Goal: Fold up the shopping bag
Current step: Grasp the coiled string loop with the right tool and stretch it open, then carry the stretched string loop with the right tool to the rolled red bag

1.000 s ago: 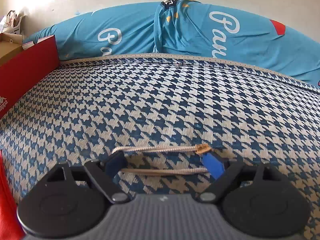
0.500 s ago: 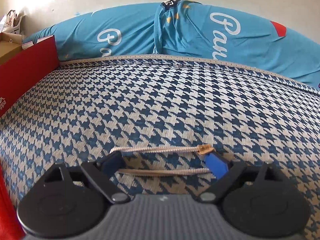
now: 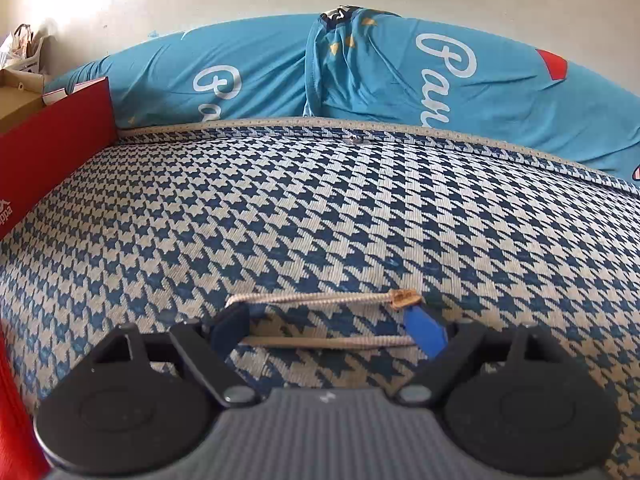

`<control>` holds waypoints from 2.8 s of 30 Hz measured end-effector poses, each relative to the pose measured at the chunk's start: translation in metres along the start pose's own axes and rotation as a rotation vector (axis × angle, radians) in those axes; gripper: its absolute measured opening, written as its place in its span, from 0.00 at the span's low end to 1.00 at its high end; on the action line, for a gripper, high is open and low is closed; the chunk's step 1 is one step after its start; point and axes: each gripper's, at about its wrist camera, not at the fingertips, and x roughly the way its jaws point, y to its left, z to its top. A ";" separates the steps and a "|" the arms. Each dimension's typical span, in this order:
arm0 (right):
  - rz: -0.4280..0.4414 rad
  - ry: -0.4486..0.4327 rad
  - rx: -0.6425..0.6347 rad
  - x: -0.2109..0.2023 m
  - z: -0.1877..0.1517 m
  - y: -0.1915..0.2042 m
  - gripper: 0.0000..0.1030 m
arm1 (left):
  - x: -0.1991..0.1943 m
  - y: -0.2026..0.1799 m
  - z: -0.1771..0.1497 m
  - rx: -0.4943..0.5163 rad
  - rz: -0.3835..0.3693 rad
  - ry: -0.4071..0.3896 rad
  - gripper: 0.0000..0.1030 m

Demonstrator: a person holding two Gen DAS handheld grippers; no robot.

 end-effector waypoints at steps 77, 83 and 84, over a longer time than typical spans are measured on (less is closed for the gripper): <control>0.343 0.050 -0.359 -0.157 -0.052 0.077 0.80 | -0.001 0.008 0.000 0.002 -0.027 -0.007 1.00; 0.324 0.076 -0.404 -0.149 -0.060 0.081 0.80 | -0.001 0.009 0.000 0.002 -0.030 -0.008 1.00; 0.318 0.078 -0.412 -0.147 -0.061 0.082 0.80 | 0.000 0.009 0.000 0.002 -0.030 -0.008 1.00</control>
